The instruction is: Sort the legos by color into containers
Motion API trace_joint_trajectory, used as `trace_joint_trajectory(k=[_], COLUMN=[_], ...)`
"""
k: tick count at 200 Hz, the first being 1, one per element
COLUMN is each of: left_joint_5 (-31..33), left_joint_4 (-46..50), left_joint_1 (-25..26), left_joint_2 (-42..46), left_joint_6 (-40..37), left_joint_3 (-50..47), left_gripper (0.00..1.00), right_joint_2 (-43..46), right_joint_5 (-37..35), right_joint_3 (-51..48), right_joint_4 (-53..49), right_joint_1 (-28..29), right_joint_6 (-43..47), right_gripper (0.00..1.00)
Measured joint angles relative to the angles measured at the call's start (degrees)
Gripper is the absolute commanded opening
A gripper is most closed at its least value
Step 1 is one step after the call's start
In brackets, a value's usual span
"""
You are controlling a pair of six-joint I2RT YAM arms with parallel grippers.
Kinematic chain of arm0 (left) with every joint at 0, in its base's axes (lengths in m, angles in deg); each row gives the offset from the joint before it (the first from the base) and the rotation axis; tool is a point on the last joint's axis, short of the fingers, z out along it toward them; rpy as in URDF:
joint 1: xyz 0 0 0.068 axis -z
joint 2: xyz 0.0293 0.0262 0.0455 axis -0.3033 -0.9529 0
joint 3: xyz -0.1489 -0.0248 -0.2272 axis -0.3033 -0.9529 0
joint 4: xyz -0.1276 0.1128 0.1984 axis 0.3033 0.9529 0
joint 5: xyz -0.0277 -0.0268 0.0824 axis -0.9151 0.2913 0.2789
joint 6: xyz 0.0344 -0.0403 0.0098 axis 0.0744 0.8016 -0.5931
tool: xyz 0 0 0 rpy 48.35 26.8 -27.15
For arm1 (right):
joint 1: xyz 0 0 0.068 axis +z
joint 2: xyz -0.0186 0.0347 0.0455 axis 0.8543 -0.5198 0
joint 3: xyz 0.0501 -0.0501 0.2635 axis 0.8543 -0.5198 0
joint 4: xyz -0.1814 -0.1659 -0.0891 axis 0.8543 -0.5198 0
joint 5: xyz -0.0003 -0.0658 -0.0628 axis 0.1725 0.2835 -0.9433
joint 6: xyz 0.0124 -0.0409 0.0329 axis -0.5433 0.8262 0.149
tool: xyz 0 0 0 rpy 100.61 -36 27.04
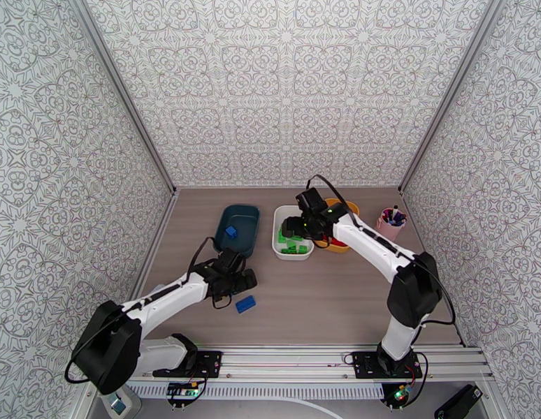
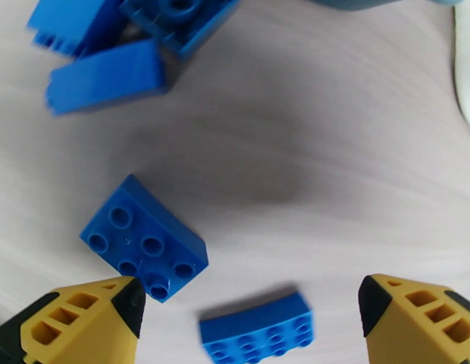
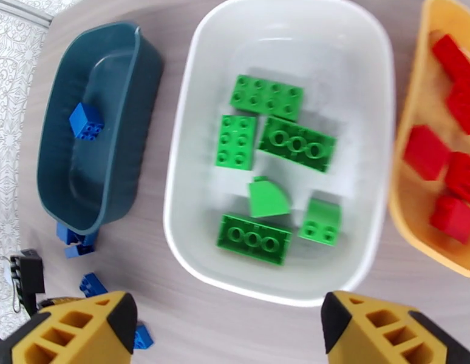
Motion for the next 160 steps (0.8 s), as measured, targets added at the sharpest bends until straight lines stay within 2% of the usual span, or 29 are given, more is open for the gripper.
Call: trace_joint_trajectory(k=[36,81,119,160], left_joint_5=[0.0,0.5,0.3,0.8], left_joint_4=[-2.6,-1.0,6.5,12.6], left_joint_1=[1.0,3.1,4.4,4.1], left_joint_2=[-3.5,-5.7,-3.3,-0.3], left_joint_6=[0.3,0.1,0.0,0.7], left_joint_3=[2.1,4.6,5.0,7.9], left_gripper=[0.99,0.99,0.99,0.99], right_joint_2=[3.3,4.5,4.5,4.5], right_joint_5=[-3.2,-4.4,-3.8,-2.1], right_joint_3=[-4.9,-7.5,-7.7,-8.0], right_joint_4=[-2.6,-3.2,-2.1,-0.1], right_joint_1=[-0.3,-2.3,-2.4,-2.4], right_joint_6=[0.5,0.7,0.7,1.1], right_gripper=[0.87,0.88,0.87,0.81])
